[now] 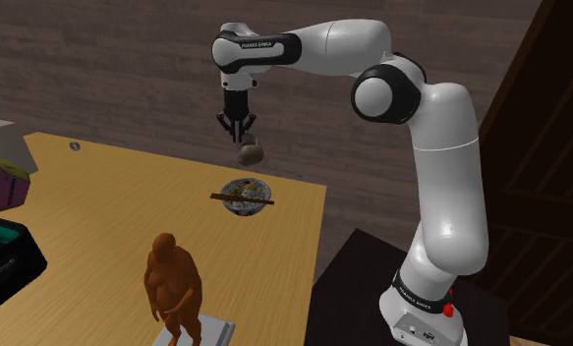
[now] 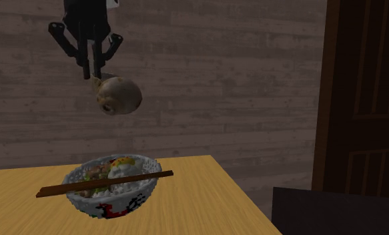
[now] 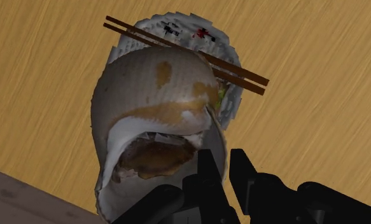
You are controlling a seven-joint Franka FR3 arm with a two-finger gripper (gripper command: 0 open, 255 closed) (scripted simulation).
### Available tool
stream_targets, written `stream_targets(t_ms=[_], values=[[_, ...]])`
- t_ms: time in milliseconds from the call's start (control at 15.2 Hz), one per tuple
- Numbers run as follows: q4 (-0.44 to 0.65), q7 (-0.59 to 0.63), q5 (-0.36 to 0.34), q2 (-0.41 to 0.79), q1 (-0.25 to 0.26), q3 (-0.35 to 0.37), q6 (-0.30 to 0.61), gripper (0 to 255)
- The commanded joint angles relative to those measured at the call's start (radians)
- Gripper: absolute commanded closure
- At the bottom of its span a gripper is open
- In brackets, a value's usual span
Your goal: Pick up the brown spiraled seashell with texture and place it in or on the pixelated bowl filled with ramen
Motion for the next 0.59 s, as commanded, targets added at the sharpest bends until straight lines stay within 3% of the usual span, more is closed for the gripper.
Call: stream_targets(t_ms=[0, 528], values=[[0.003, 0.031, -0.003, -0.007, 0.022, 0.008, -0.008, 255], [-0.11, 0.025, -0.002, -0.01, 0.026, 0.009, 0.102, 255]])
